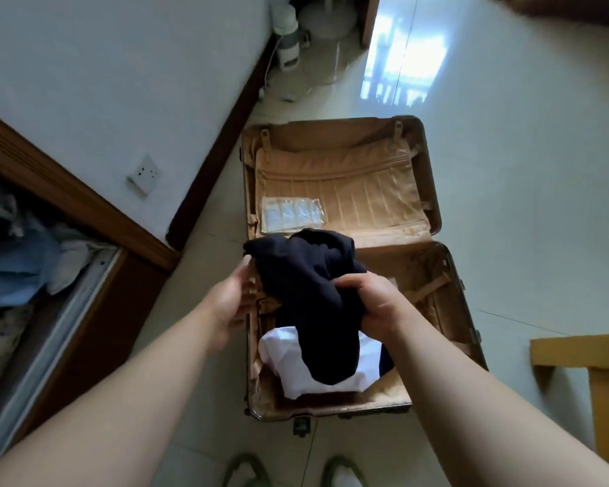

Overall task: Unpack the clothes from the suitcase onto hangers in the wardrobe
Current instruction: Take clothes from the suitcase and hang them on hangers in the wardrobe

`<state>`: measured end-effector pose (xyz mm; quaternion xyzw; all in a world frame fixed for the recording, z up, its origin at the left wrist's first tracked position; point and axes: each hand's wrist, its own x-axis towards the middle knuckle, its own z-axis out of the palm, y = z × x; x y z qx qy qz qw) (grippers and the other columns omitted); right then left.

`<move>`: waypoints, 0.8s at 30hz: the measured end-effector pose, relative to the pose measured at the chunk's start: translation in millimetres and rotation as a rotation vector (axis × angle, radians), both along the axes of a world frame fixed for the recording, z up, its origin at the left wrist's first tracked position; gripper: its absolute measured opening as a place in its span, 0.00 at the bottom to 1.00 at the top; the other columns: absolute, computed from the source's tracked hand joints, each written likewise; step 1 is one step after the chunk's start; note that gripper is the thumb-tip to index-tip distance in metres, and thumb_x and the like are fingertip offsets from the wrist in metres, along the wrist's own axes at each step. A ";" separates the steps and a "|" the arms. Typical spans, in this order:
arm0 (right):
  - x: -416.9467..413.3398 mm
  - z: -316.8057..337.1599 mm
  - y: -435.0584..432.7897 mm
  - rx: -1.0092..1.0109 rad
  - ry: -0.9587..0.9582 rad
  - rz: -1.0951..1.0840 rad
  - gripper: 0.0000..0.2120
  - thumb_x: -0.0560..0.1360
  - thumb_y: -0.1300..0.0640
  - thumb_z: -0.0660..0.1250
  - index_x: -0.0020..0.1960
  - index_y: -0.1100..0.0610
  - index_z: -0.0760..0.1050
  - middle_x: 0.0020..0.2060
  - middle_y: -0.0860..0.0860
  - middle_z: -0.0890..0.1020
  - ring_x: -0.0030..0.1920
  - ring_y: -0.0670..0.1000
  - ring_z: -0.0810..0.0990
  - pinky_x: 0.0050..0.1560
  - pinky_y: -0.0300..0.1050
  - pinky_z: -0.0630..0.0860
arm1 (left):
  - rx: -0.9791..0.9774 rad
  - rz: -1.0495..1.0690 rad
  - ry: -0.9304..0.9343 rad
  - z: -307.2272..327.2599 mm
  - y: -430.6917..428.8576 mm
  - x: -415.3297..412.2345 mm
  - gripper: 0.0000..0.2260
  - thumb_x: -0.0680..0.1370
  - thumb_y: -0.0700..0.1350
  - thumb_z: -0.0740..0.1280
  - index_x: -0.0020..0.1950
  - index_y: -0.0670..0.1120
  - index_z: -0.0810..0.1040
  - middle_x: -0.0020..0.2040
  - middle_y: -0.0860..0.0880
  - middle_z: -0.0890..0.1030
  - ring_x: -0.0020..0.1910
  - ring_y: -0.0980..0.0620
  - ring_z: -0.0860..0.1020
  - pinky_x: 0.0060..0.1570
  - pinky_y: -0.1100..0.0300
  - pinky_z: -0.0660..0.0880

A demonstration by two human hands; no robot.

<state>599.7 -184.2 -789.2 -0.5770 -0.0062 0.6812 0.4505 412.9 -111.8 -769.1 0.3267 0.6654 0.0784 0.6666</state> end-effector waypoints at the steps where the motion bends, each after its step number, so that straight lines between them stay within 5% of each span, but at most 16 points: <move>1: -3.9 11.7 2.2 0.028 -0.022 0.063 0.14 0.73 0.72 0.60 0.55 0.64 0.78 0.50 0.63 0.83 0.48 0.61 0.83 0.46 0.51 0.80 | -0.018 0.039 -0.092 15.6 7.3 2.1 0.23 0.79 0.64 0.54 0.47 0.49 0.78 0.50 0.47 0.81 0.44 0.52 0.77 0.44 0.58 0.72; 4: -13.4 51.8 9.1 0.089 -0.088 0.294 0.18 0.69 0.75 0.62 0.56 0.65 0.77 0.54 0.64 0.81 0.55 0.64 0.80 0.59 0.59 0.76 | -0.193 0.105 -0.414 63.2 23.5 5.3 0.35 0.75 0.70 0.51 0.53 0.42 0.81 0.55 0.40 0.83 0.49 0.43 0.82 0.46 0.53 0.79; 6: -15.7 82.3 13.4 0.136 -0.095 0.411 0.19 0.66 0.75 0.63 0.55 0.65 0.77 0.53 0.64 0.81 0.55 0.64 0.80 0.58 0.58 0.77 | -0.197 0.090 -0.446 89.8 26.8 6.4 0.31 0.78 0.64 0.55 0.54 0.38 0.81 0.49 0.39 0.84 0.43 0.43 0.84 0.39 0.55 0.81; 10: -11.7 143.1 19.0 0.157 -0.095 0.554 0.11 0.70 0.77 0.58 0.46 0.67 0.75 0.37 0.59 0.81 0.34 0.53 0.83 0.30 0.41 0.78 | 0.031 0.024 -0.289 127.3 24.3 4.8 0.14 0.78 0.41 0.64 0.61 0.35 0.76 0.51 0.38 0.82 0.40 0.47 0.82 0.42 0.56 0.79; 12: -7.4 170.1 21.2 0.180 -0.034 0.541 0.08 0.71 0.72 0.56 0.45 0.66 0.73 0.30 0.55 0.78 0.28 0.49 0.80 0.27 0.39 0.74 | 0.142 0.017 -0.279 149.6 23.3 -1.2 0.13 0.77 0.35 0.64 0.61 0.37 0.76 0.49 0.38 0.82 0.42 0.45 0.83 0.44 0.54 0.80; 15: -5.4 211.4 26.7 0.194 0.040 0.428 0.13 0.59 0.58 0.65 0.42 0.63 0.76 0.35 0.55 0.77 0.34 0.51 0.78 0.37 0.43 0.74 | 0.179 -0.086 -0.357 201.3 14.0 -13.7 0.16 0.76 0.30 0.63 0.60 0.45 0.77 0.53 0.37 0.82 0.53 0.38 0.81 0.54 0.48 0.78; 19: -9.5 261.4 39.5 0.161 0.028 0.243 0.25 0.74 0.42 0.62 0.62 0.60 0.76 0.57 0.58 0.80 0.56 0.58 0.79 0.54 0.51 0.75 | 0.208 -0.337 -0.339 258.5 1.1 -28.2 0.19 0.73 0.27 0.65 0.58 0.45 0.79 0.53 0.38 0.83 0.54 0.38 0.81 0.55 0.47 0.78; 21: -18.8 288.9 44.0 0.188 -0.029 0.233 0.25 0.73 0.45 0.68 0.65 0.58 0.75 0.58 0.59 0.81 0.59 0.59 0.79 0.55 0.51 0.76 | 0.217 -0.433 -0.289 285.4 -4.4 -34.9 0.20 0.72 0.27 0.65 0.58 0.46 0.79 0.52 0.41 0.84 0.52 0.40 0.82 0.52 0.50 0.79; 24: -26.2 322.2 51.0 0.257 -0.136 0.203 0.19 0.74 0.63 0.67 0.65 0.58 0.75 0.55 0.59 0.82 0.55 0.59 0.82 0.48 0.50 0.79 | 0.270 -0.539 -0.183 318.6 -5.6 -42.2 0.18 0.70 0.33 0.66 0.59 0.44 0.79 0.53 0.41 0.83 0.53 0.42 0.82 0.55 0.48 0.78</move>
